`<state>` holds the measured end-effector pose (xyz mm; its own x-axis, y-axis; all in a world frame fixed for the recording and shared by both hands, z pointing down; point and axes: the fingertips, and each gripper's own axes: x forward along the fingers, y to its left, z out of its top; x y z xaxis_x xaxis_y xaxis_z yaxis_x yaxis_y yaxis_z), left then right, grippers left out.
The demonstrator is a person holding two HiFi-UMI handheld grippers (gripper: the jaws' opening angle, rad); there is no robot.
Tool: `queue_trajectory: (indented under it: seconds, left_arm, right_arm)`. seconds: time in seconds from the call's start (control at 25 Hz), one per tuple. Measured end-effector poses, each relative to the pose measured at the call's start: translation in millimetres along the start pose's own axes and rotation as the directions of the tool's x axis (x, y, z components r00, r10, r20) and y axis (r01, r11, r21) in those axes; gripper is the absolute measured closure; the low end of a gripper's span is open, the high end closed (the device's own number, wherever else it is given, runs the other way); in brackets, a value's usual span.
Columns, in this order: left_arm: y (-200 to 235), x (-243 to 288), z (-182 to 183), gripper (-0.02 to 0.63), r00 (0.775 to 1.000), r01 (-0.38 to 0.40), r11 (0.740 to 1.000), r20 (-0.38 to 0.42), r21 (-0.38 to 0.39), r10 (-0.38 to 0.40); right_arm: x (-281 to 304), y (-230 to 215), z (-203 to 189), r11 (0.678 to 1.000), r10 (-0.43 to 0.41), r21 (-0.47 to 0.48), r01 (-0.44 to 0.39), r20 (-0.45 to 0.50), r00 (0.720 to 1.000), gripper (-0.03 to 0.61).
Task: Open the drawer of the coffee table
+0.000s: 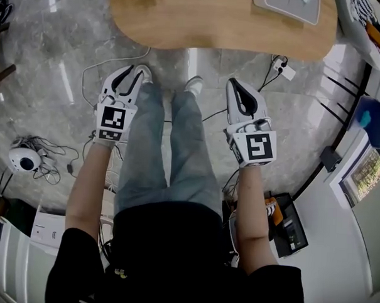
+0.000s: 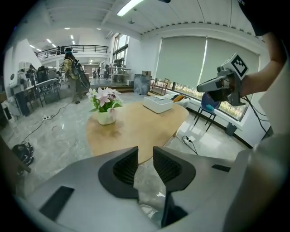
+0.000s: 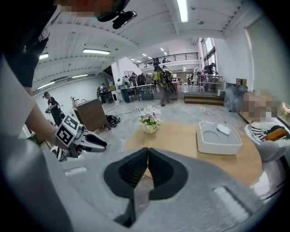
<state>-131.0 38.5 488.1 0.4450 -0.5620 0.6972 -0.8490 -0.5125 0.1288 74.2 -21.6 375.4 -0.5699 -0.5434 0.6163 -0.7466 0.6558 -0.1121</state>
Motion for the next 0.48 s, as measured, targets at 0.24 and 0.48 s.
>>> queue_trajectory:
  seconds: [0.24, 0.48]
  left_arm:
    - [19, 45, -45, 0.485, 1.0, -0.006, 0.999, -0.028, -0.04, 0.005]
    - [26, 96, -89, 0.449, 0.999, 0.029, 1.0, -0.042, -0.011, -0.03]
  right_arm:
    - [32, -7, -29, 1.0, 0.0, 0.024, 0.001, -0.016, 1.0, 0.578]
    - [55, -9, -59, 1.0, -0.003, 0.027, 0.005, -0.043, 0.999, 0.578]
